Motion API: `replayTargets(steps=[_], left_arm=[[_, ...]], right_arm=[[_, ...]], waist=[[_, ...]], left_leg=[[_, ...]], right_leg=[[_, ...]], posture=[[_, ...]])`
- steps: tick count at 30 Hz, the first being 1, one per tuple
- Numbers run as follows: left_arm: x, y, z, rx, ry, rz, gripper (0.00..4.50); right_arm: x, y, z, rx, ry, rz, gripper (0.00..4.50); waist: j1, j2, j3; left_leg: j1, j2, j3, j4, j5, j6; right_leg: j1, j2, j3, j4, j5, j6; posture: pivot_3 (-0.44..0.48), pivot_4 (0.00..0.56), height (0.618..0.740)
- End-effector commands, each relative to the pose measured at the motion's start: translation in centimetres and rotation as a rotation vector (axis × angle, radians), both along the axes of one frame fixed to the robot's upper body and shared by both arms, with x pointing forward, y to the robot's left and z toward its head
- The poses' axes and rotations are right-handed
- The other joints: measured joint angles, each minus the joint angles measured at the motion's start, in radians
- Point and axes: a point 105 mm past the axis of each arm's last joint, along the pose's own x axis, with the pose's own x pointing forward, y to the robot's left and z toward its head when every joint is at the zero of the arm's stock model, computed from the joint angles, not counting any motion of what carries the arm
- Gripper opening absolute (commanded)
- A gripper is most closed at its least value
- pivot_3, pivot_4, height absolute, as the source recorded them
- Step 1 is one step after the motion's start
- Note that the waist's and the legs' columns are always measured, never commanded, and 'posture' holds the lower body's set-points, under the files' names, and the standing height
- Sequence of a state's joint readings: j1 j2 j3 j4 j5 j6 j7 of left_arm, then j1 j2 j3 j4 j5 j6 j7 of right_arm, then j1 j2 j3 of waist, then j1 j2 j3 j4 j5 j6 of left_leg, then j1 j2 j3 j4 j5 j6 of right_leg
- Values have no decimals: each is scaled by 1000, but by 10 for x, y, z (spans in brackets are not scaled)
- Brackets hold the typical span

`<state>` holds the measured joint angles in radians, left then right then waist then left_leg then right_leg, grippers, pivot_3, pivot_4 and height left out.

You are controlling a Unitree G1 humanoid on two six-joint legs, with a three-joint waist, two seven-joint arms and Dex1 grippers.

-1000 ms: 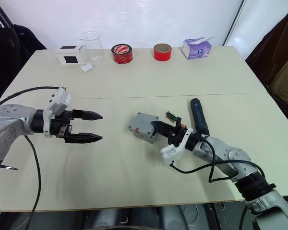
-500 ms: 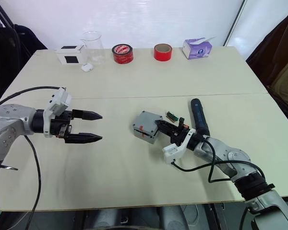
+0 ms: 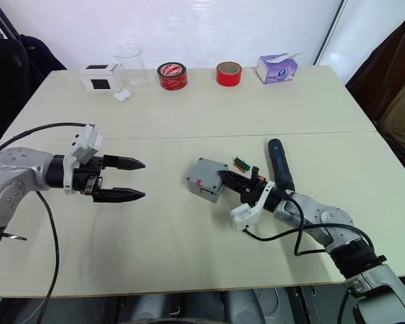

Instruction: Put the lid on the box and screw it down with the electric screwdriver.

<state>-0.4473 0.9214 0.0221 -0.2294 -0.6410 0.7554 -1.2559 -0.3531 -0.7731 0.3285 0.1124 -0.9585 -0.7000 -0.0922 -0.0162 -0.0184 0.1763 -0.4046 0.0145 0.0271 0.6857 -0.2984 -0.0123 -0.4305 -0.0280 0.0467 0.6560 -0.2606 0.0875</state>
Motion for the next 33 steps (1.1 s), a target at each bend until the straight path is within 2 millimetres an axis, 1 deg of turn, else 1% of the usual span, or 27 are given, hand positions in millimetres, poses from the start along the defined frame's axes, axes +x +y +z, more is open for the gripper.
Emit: replayTargets(steps=[1, 3, 4, 7, 8, 9, 10, 11, 12, 13, 14, 16, 18, 24, 26, 27, 29, 30, 32, 33], left_arm=[[7, -11, 11, -18, -77, -12, 4239], [16, -18, 14, -37, -104, -9, 3693], [19, -22, 16, -44, -115, -14, 3349], [35, -51, 21, -108, -158, -40, 2191], [38, -58, 21, -119, -161, -45, 1658], [42, -68, 17, -119, -168, -56, 1407], [44, -77, 13, -118, -166, -71, 1025], [45, -85, 8, -117, -158, -87, 514], [45, -90, 5, -117, -153, -98, 159], [46, -93, 2, -112, -150, -106, 68], [48, -97, -5, -101, -144, -110, 68], [52, -105, -25, -55, -129, -125, 68], [58, -107, -39, -17, -125, -116, 68], [68, -111, -58, 37, -153, -105, 68], [71, -113, -65, 64, -159, -93, 0], [71, -113, -67, 67, -154, -95, 0], [71, -114, -70, 78, -149, -91, 0], [71, -113, -73, 89, -139, -90, 0], [71, -112, -79, 114, -125, -81, 0], [72, -110, -84, 144, -120, -72, 0]], right_arm=[[0, -9, -11, -46, 5, -13, 170], [0, -11, -14, -51, 3, -14, 170], [0, -12, -14, -52, 0, -14, 170], [0, -15, -18, -57, 11, -29, 170], [0, -15, -18, -51, 12, -26, 170], [0, -16, -19, -49, 20, -29, 170], [-1, -16, -20, -49, 24, -32, 170], [-1, -16, -21, -49, 25, -33, 170], [-1, -16, -21, -49, 25, -33, 170], [-1, -15, -21, -49, 22, -30, 170], [-1, -15, -20, -46, 22, -29, 170], [-2, -16, -22, -48, 28, -26, 170], [-3, -16, -23, -49, 37, -26, 170], [-6, -16, -26, -54, 61, -16, 170], [-7, -16, -25, -38, 74, -10, 1196], [-8, -16, -24, -35, 76, -7, 1374], [-9, -17, -24, -42, 78, 0, 2280], [-10, -19, -24, -46, 79, 5, 2578], [-12, -21, -24, -69, 81, 21, 3428], [-13, -23, -23, -72, 80, 27, 3713]], waist=[[3, 0, 0], [6, 0, 0], [6, 0, 0], [7, 0, -1], [8, 0, -1], [6, -1, -1], [5, 0, -1], [4, 0, -1], [2, 0, -1], [2, 0, -1], [2, 0, -1], [3, 0, -2], [4, 0, -2], [6, 0, -2], [7, 0, -2], [5, 0, -3], [3, -2, -9], [3, -2, -10], [4, -2, -10], [3, -2, -11]], left_leg=[[0, 0, 0, 0, 0, 0], [0, 0, 0, 1, 0, 0], [1, -1, 0, 1, 0, 0], [2, -2, 0, 1, 0, 0], [2, -2, 0, 1, 0, 0], [2, -2, 0, 2, 0, 0], [2, -2, 0, 2, 0, 0], [3, -2, 0, 2, 0, 0], [3, -2, 0, 2, 0, 0], [3, -2, 0, 2, 0, 0], [3, -2, 0, 2, 0, 0], [4, -2, 1, 2, 0, 0], [6, -2, 1, 2, 0, 0], [11, -4, 1, 2, 0, 0], [14, -4, 1, 2, 0, 1], [15, -4, 1, 2, 0, 1], [19, -4, 1, 1, -1, 2], [21, -4, 1, 0, -1, 2], [29, -4, 1, -2, -2, 3], [32, -4, 1, -3, -2, 4]], right_leg=[[0, 0, 0, 0, 0, 0], [1, 0, 0, 0, 0, 0], [1, 0, 0, 1, 0, 0], [2, -1, 0, 1, 0, 0], [3, -1, 0, 1, 0, 0], [3, -1, 0, 1, 0, 0], [4, -1, 0, 1, 0, 0], [4, -1, 1, 1, 0, 0], [4, -1, 1, 1, 0, 0], [4, -1, 1, 2, 0, 0], [4, 0, 2, 2, 0, 0], [4, 0, 2, 3, 0, 0], [5, 0, 2, 3, 0, 0], [10, 0, 3, 3, 0, 0], [14, 0, 2, 2, 0, 0], [16, 0, 2, 0, 0, 0], [20, 0, 2, -2, 0, 0], [23, 0, 2, -3, 0, 0], [30, 0, 2, -5, -1, 1], [34, 0, 2, -6, -1, 1]], posture=[[0, 150, 740], [0, 150, 740], [0, 150, 740], [0, 150, 740], [0, 150, 740], [0, 150, 740], [0, 150, 740], [0, 150, 740], [0, 150, 740], [0, 150, 740], [0, 150, 740], [0, 150, 740], [0, 150, 740], [0, 150, 740], [0, 150, 740], [0, 150, 740], [0, 150, 740], [0, 150, 740], [0, 150, 740], [0, 150, 740]])
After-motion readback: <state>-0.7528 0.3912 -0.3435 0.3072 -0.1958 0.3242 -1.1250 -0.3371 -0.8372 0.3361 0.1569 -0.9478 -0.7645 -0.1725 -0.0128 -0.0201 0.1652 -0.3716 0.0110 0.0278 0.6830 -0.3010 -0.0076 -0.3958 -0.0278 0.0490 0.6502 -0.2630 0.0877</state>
